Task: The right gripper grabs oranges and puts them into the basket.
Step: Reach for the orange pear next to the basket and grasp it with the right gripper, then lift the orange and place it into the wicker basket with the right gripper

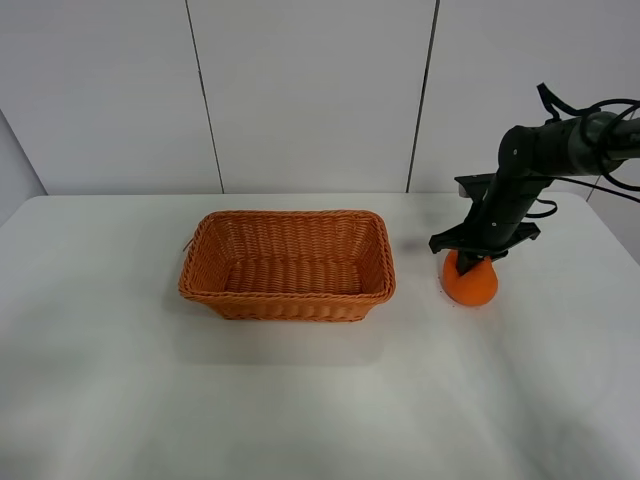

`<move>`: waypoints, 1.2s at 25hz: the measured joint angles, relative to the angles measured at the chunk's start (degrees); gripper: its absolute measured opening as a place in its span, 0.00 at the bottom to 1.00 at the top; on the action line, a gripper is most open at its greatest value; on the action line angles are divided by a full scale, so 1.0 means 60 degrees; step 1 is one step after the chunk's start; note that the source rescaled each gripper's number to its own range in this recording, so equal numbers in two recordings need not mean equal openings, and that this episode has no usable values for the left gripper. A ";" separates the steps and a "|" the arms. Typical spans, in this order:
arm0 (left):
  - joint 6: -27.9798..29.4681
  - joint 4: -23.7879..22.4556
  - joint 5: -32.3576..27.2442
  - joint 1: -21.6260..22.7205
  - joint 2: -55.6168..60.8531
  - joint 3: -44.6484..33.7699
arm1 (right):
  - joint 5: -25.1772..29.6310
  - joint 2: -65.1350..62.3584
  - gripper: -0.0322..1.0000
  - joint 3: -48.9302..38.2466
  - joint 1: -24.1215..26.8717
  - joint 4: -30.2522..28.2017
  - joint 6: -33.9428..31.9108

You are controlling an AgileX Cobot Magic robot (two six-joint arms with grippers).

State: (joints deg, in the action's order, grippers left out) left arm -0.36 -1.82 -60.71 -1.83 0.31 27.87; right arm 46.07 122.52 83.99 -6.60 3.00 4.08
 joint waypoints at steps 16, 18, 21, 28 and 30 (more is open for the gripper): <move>0.0000 0.0000 0.0000 0.0000 0.0000 0.0000 | 0.3164 -0.1612 0.03 0.2484 0.0000 -0.0314 0.0150; 0.0000 0.0000 0.0000 0.0000 0.0000 0.0000 | 0.3627 -0.1624 0.03 0.2909 -0.0083 -0.0382 0.0195; 0.0000 0.0000 0.0000 0.0000 0.0000 0.0000 | 0.3938 -0.1612 0.03 0.3434 -0.0467 -0.0437 0.0251; 0.0000 0.0000 0.0000 0.0000 0.0000 0.0000 | 0.3966 -0.1612 0.03 0.4464 -0.2174 -0.0437 0.0211; 0.0000 0.0000 0.0000 0.0000 0.0000 0.0000 | 0.3970 -0.1612 0.03 0.4558 -0.2798 -0.0426 0.0136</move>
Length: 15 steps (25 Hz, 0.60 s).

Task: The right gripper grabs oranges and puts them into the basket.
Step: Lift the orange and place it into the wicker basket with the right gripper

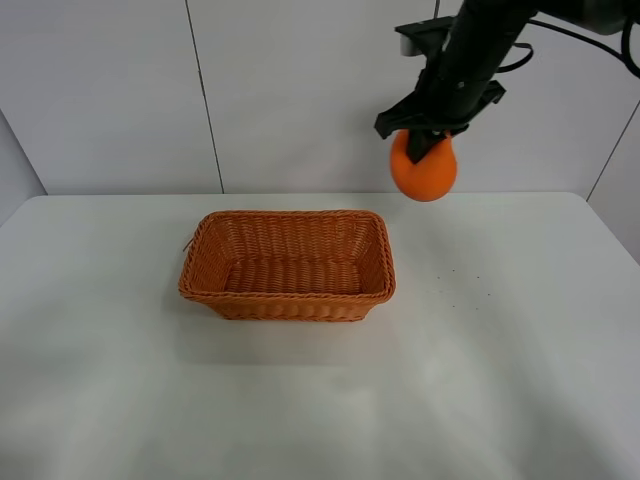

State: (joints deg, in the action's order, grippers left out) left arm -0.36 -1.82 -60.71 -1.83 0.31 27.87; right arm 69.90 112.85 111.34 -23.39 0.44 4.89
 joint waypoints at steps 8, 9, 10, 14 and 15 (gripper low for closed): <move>0.0000 0.0000 0.0000 0.0000 0.0000 0.0000 | -0.1006 0.0758 0.03 0.0020 -0.1660 0.0046 -0.0464; 0.0000 0.0000 0.0000 0.0000 0.0000 0.0000 | -0.1212 0.0963 0.03 0.0020 -0.1779 0.0054 -0.0486; 0.0000 0.0000 0.0000 0.0000 0.0000 0.0000 | -0.1479 0.1229 0.03 0.0020 -0.1875 0.0074 -0.0486; 0.0000 0.0000 0.0000 0.0000 0.0000 0.0000 | -0.2300 0.2268 0.03 0.0020 -0.1990 0.0334 -0.0494; 0.0000 0.0000 0.0000 0.0000 0.0000 0.0000 | -0.2458 0.2515 0.03 0.0020 -0.1998 0.0384 -0.0494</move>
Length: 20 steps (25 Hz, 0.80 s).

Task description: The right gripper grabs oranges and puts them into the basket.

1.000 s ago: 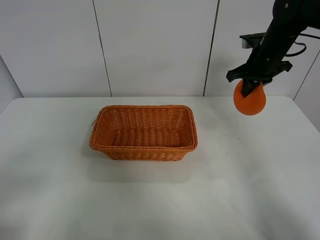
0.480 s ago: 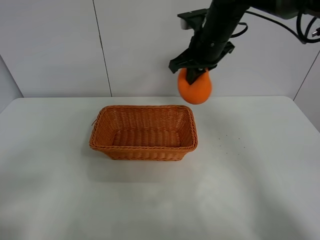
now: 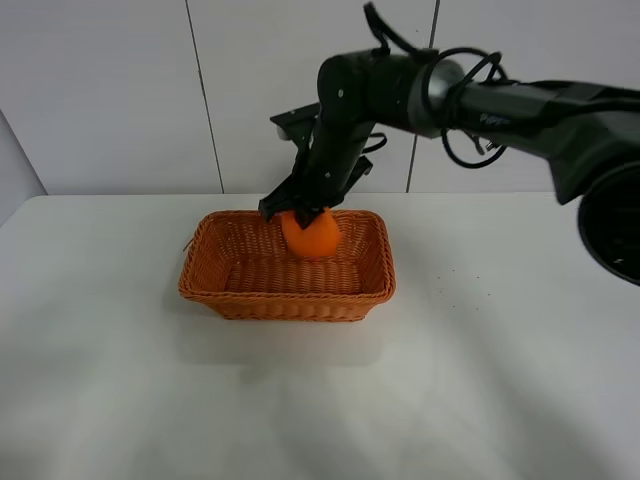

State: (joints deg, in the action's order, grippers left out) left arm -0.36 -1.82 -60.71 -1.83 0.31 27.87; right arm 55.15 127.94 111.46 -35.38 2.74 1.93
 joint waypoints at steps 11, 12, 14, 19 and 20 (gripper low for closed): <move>0.0000 0.0000 0.0000 0.0000 0.0000 0.0000 | -0.0363 0.0653 0.72 0.0019 -0.0041 0.0182 0.0040; 0.0000 0.0000 0.0000 0.0000 0.0000 0.0000 | -0.0313 0.0653 0.83 0.0019 -0.0041 0.0182 0.0040; 0.0000 0.0000 0.0000 0.0000 0.0000 0.0000 | -0.0139 0.0653 0.94 0.0129 -0.0041 0.0182 0.0040; 0.0000 0.0000 0.0000 0.0000 0.0000 0.0000 | 0.1174 0.0653 1.00 0.1175 -0.0043 0.0182 0.0040; 0.0000 0.0000 0.0000 0.0000 0.0000 0.0000 | 0.1542 0.0653 1.00 0.1563 -0.0052 0.0182 0.0040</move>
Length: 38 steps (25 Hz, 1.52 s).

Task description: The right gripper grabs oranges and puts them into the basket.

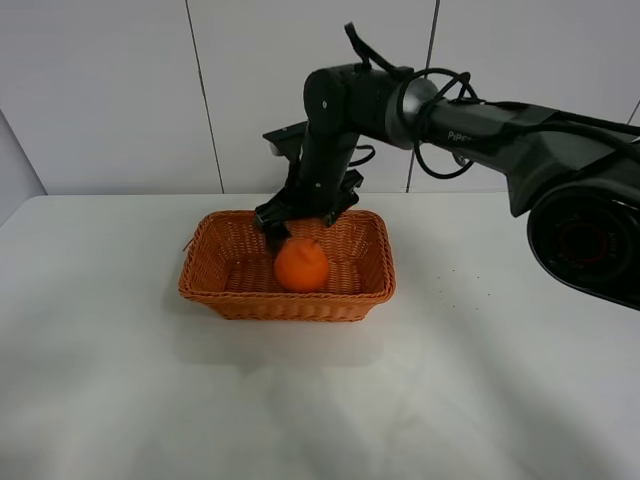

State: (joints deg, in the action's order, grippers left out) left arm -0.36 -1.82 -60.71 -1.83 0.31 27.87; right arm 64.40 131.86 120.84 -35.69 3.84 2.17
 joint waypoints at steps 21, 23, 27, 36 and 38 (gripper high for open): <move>0.0000 0.0000 0.0000 0.0000 0.0000 0.0000 | 0.0903 -0.0534 1.00 0.1619 0.2803 -0.0639 -0.0080; 0.0000 0.0000 0.0000 0.0000 0.0000 0.0000 | 0.0903 -0.0534 1.00 0.1619 0.3514 -0.0690 -0.0080; 0.0000 0.0000 0.0000 0.0000 0.0000 0.0000 | 0.0903 -0.0534 1.00 0.1619 0.4559 -0.0722 -0.0089; 0.0000 0.0000 0.0000 0.0000 0.0000 0.0000 | 0.0920 -0.0744 1.00 0.1602 0.5517 -0.0716 -0.0152; 0.0000 0.0000 0.0000 0.0000 0.0000 0.0000 | 0.0902 -0.0945 1.00 0.1450 0.5530 -0.0698 -0.0176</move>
State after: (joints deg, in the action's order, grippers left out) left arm -0.36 -1.82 -60.71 -1.83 0.31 27.87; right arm 69.82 126.19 129.54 -2.51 -0.35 1.12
